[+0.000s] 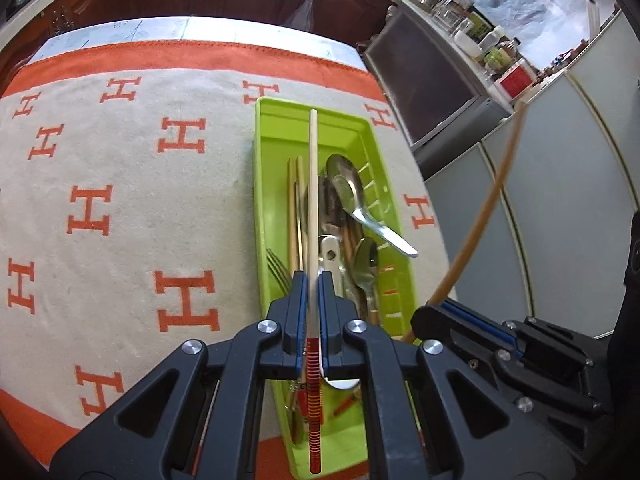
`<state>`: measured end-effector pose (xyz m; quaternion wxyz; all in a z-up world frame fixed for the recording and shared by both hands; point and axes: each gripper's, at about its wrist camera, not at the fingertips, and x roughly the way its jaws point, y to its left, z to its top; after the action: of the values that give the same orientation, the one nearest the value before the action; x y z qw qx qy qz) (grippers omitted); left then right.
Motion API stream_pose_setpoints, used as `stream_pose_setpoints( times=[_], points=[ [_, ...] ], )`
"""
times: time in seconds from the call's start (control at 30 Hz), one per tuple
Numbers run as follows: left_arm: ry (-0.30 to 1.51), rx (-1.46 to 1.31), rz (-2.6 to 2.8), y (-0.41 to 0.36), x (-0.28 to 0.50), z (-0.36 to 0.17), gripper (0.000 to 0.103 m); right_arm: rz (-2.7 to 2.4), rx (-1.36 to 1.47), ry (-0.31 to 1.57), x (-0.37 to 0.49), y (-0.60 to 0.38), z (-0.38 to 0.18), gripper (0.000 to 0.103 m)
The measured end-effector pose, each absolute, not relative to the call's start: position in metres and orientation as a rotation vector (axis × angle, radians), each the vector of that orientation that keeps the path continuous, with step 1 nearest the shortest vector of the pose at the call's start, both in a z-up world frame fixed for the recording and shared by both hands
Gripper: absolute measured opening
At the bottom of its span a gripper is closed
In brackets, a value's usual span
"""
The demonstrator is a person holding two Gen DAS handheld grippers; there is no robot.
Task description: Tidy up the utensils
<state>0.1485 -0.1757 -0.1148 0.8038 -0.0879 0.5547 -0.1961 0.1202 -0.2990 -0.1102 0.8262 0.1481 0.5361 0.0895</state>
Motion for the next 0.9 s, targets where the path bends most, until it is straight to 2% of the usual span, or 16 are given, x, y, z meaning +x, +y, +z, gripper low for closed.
stream_pose_setpoints(
  times=[0.17, 0.4, 0.5, 0.6, 0.67, 0.9],
  points=[
    [1.18, -0.153, -0.411, -0.175, 0.148, -0.124, 0.004, 0.189, 0.402, 1.192, 0.137, -0.302, -0.135, 0.007],
    [1.183, -0.118, -0.436, -0.17, 0.146, -0.12, 0.004, 0.209, 0.452, 1.174, 0.142, -0.303, -0.138, 0.01],
    [1.181, -0.108, -0.431, -0.164, 0.144, -0.116, 0.012, 0.209, 0.457, 1.169, 0.143, -0.303, -0.138, 0.01],
    [1.162, -0.094, -0.415, -0.155, 0.138, -0.109, 0.025, 0.192, 0.458, 1.168, 0.14, -0.304, -0.14, 0.011],
    [1.146, -0.077, -0.394, -0.148, 0.133, -0.105, 0.039, 0.177, 0.452, 1.162, 0.137, -0.304, -0.14, 0.011],
    [1.131, -0.036, -0.333, -0.128, 0.118, -0.098, 0.045, 0.171, 0.444, 1.17, 0.125, -0.296, -0.141, 0.01]
  ],
)
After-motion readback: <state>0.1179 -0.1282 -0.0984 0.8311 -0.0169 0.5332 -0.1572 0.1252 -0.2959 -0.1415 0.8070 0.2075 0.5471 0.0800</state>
